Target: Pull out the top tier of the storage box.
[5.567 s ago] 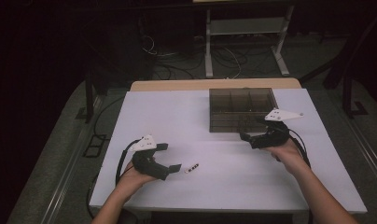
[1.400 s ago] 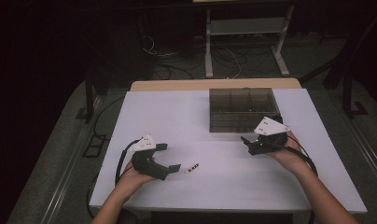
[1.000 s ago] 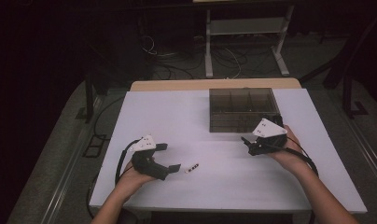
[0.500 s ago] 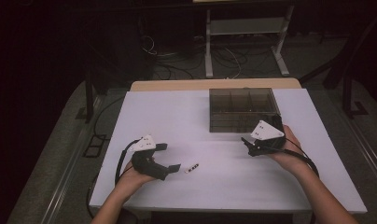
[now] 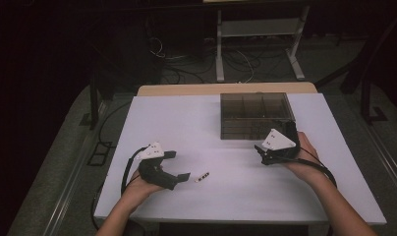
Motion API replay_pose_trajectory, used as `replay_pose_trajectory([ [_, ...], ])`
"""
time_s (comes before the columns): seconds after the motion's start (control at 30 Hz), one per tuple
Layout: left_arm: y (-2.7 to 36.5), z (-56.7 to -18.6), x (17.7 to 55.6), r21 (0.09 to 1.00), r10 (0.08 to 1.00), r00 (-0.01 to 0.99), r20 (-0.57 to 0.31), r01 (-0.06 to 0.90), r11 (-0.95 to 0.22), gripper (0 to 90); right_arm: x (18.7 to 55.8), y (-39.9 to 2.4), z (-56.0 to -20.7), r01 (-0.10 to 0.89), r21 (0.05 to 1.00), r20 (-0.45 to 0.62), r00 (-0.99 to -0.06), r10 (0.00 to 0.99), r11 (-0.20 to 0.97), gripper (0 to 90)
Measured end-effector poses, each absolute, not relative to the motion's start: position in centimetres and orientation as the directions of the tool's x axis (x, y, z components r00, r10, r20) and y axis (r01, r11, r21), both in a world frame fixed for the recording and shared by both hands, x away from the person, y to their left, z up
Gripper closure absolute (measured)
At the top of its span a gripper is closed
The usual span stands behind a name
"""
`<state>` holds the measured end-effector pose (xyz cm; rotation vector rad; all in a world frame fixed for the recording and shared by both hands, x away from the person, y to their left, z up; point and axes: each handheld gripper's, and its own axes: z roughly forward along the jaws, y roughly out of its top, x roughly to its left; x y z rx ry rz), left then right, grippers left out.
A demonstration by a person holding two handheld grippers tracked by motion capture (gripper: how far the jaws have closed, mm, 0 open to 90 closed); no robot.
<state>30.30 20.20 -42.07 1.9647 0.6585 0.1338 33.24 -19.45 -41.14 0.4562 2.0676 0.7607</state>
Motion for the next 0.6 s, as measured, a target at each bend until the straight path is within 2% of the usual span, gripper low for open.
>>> replay_pose_trajectory([
  [0.6, 20.19, -42.07, 30.3, 0.858, 0.503, 0.844, -0.187, 0.39, -0.334, 0.0, 33.05, -19.09, -41.34, 0.016, 0.618, -0.659, -0.535, 0.529, 0.786, 2.7],
])
